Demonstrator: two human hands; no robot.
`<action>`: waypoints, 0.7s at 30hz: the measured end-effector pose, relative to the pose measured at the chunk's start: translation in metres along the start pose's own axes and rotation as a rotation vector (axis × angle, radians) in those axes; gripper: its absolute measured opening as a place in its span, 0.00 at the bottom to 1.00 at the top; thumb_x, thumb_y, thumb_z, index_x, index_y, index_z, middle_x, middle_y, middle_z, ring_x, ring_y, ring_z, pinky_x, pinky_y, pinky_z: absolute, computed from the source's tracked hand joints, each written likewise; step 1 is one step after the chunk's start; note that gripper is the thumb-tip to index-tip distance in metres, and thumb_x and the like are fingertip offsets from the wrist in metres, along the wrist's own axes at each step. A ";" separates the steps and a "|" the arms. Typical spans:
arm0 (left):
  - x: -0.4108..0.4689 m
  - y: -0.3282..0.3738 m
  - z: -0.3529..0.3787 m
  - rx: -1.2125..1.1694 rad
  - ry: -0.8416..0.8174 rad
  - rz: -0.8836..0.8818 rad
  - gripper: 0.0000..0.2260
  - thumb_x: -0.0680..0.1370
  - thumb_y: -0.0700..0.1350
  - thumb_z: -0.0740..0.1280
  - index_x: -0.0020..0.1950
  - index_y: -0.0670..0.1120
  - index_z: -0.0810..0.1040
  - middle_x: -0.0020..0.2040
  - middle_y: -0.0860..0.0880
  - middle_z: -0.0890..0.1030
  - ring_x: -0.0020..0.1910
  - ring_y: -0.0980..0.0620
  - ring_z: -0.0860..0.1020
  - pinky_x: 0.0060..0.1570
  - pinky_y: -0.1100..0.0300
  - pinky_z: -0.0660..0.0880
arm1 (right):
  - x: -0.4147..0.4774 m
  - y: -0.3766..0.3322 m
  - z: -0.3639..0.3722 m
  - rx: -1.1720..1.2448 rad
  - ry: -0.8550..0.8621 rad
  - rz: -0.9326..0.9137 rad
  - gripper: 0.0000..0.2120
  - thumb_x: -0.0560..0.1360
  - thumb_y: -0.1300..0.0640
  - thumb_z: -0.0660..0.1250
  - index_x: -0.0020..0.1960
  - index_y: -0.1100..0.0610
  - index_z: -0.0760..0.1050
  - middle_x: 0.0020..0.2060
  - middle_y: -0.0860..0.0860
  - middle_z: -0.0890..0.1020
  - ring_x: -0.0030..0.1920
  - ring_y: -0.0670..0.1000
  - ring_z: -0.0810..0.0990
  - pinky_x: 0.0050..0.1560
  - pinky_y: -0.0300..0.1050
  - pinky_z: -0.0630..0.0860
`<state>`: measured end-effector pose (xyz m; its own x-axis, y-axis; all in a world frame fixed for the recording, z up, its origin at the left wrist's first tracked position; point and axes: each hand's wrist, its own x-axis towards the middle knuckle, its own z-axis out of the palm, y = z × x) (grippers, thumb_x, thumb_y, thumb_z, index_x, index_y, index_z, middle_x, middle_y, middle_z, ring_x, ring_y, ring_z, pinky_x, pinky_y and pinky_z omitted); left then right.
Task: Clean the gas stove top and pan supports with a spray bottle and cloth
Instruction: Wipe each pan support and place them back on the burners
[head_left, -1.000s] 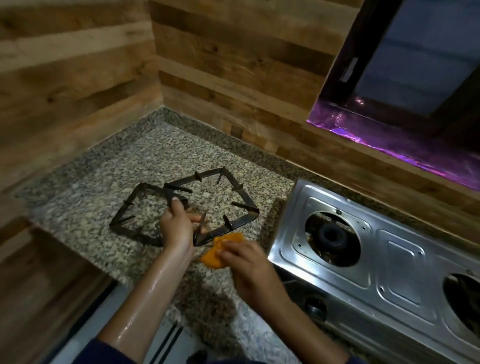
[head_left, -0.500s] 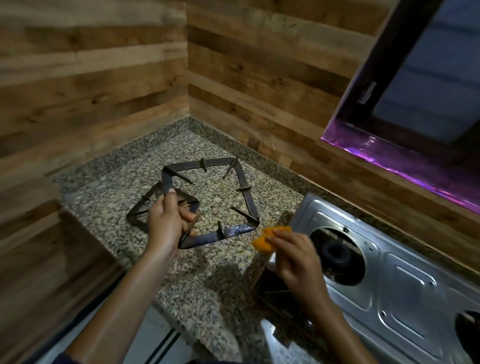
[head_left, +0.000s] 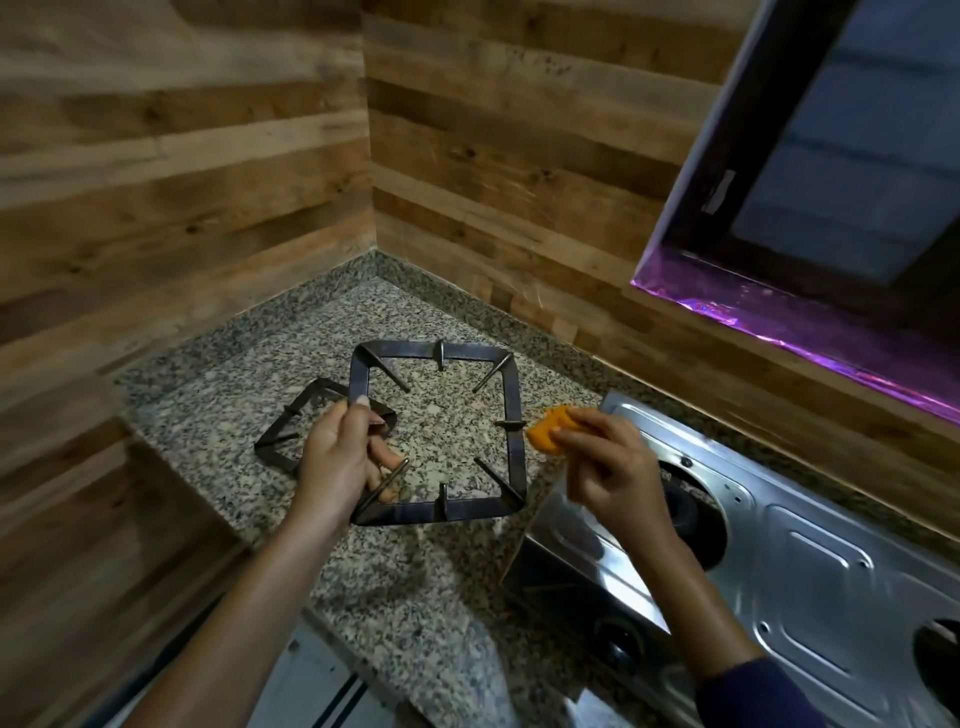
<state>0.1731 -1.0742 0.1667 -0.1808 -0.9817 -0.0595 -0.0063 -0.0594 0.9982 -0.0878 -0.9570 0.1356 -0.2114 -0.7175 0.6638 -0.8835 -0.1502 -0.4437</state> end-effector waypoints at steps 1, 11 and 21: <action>-0.001 -0.001 0.000 0.001 0.003 0.005 0.14 0.84 0.50 0.55 0.47 0.43 0.73 0.25 0.47 0.77 0.18 0.54 0.67 0.20 0.61 0.70 | 0.006 -0.006 -0.003 0.038 0.058 0.123 0.19 0.69 0.70 0.68 0.56 0.54 0.84 0.56 0.52 0.81 0.55 0.54 0.80 0.55 0.50 0.76; -0.009 -0.001 0.022 0.273 -0.042 0.280 0.13 0.84 0.50 0.56 0.42 0.47 0.72 0.27 0.45 0.81 0.20 0.56 0.71 0.26 0.59 0.69 | 0.037 -0.095 0.023 -0.210 -0.246 0.321 0.11 0.71 0.64 0.66 0.50 0.59 0.81 0.42 0.50 0.72 0.49 0.53 0.70 0.44 0.43 0.63; -0.019 0.004 0.026 0.337 -0.138 0.398 0.16 0.82 0.56 0.56 0.41 0.49 0.72 0.28 0.46 0.81 0.22 0.58 0.74 0.27 0.56 0.71 | 0.072 -0.099 0.007 0.094 0.111 0.466 0.14 0.77 0.58 0.67 0.62 0.54 0.80 0.45 0.49 0.76 0.49 0.49 0.75 0.50 0.42 0.70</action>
<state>0.1510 -1.0512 0.1717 -0.3609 -0.8822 0.3025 -0.2224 0.3964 0.8907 -0.0125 -0.9986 0.2238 -0.6233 -0.6465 0.4400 -0.6440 0.1052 -0.7577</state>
